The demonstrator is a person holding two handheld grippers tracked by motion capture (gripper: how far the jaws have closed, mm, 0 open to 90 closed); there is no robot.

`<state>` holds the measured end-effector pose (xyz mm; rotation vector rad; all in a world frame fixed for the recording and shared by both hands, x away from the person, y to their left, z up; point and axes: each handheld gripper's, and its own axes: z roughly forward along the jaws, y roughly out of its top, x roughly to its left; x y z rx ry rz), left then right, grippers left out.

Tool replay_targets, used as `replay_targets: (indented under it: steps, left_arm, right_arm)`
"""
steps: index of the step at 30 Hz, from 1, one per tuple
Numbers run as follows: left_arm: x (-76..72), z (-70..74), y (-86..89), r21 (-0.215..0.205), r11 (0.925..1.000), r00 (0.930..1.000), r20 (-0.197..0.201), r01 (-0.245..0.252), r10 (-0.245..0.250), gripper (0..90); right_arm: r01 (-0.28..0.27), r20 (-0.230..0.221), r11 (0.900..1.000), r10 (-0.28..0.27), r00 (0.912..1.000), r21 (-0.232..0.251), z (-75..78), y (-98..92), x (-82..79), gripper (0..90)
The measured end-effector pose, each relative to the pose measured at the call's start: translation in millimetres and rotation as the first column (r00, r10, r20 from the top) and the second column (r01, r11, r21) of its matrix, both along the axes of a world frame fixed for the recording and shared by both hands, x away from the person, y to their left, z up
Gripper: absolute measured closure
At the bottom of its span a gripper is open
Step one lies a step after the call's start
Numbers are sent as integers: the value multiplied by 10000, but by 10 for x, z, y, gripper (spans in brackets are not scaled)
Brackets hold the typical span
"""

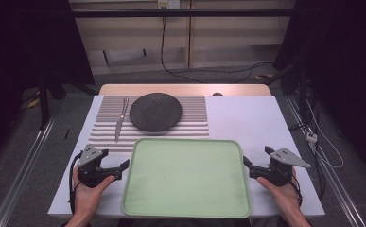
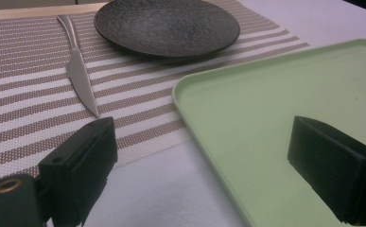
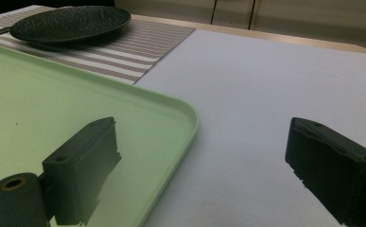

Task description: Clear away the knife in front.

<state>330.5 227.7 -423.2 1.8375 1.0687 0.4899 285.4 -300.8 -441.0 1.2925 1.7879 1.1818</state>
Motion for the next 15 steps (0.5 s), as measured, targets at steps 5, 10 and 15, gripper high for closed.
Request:
replay_targets:
  steps: [5, 10, 15]
  left_arm:
    - [41, 4, 25, 53, 10000, 9997, -225, 17, -16, 89]
    - [96, 6, 71, 75, 9998, 9994, -315, -156, 158, 88]
    - [142, 60, 84, 156, 9996, 9997, -36, -252, 252, 89]
  right_arm:
    - [-63, -13, 10000, 63, 10000, 70, -1, 1, 13, 99]
    - [-116, -113, 9998, 118, 9999, 159, -7, 1, 25, 100]
    - [-158, -75, 9998, 159, 9998, 139, -3, -1, 15, 105]
